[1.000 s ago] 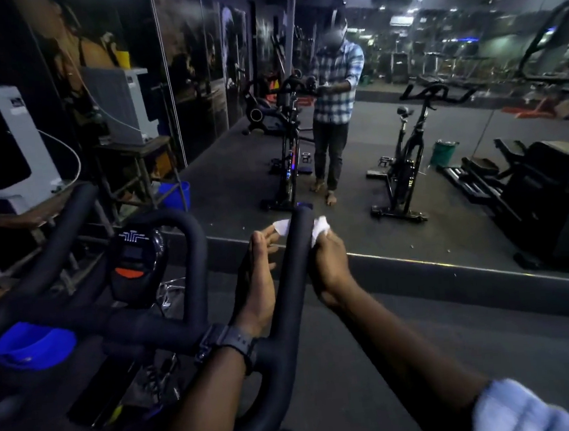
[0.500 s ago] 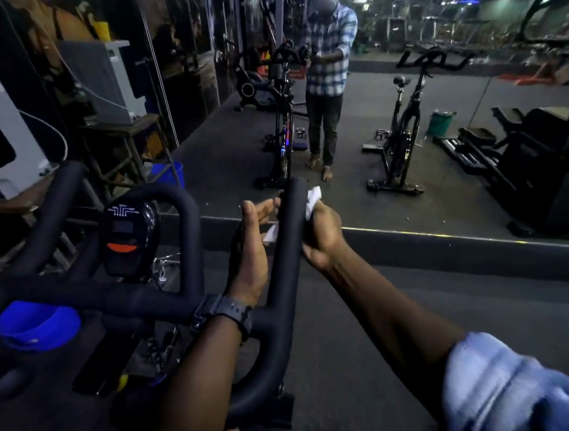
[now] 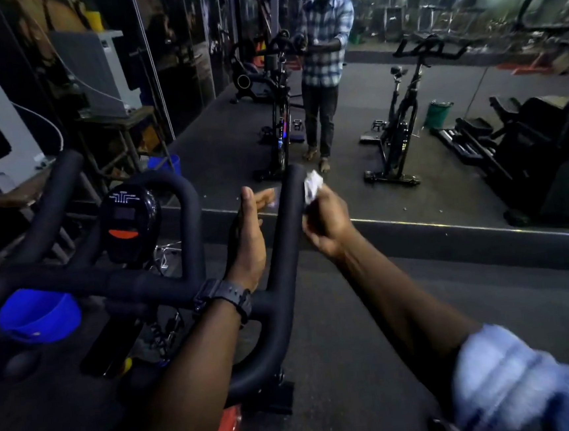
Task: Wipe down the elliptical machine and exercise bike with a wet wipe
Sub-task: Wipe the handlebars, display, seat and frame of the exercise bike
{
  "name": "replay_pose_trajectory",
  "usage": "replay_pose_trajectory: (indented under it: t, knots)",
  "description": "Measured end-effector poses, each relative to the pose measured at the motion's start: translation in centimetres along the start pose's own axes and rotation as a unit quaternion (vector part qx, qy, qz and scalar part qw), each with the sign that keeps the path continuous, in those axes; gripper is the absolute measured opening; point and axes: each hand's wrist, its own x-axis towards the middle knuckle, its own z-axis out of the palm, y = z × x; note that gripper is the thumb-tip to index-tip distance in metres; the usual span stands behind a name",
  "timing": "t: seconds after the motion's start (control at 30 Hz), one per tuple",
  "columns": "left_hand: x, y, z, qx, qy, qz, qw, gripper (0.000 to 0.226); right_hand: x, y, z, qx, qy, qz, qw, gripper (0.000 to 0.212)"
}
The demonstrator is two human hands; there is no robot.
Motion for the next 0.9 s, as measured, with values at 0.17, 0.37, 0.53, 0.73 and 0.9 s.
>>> replay_pose_trajectory:
  t: [0.17,0.37,0.53,0.73,0.9]
  knots:
    - [-0.2,0.1,-0.3,-0.002,0.002,0.001,1.000,0.069,-0.5,1.8,-1.5,0.009,-0.085,0.023,0.996,0.068]
    - [-0.4,0.5,0.1,-0.010,-0.031,-0.018,0.999,0.049,-6.0,8.1,-5.0,0.000,-0.048,0.099,0.994,0.040]
    - [-0.5,-0.1,-0.2,0.018,-0.028,0.010,0.999,0.065,0.4,-1.5,0.7,0.056,-0.035,-0.025,0.997,0.059]
    - [-0.7,0.3,-0.3,0.024,-0.033,-0.012,0.999,0.061,-4.6,5.0,-2.1,0.057,-0.032,0.064,0.996,0.055]
    - [-0.5,0.1,-0.4,0.048,-0.040,-0.007,0.998,0.085,-7.2,8.8,-4.9,0.036,-0.008,0.108,0.993,0.036]
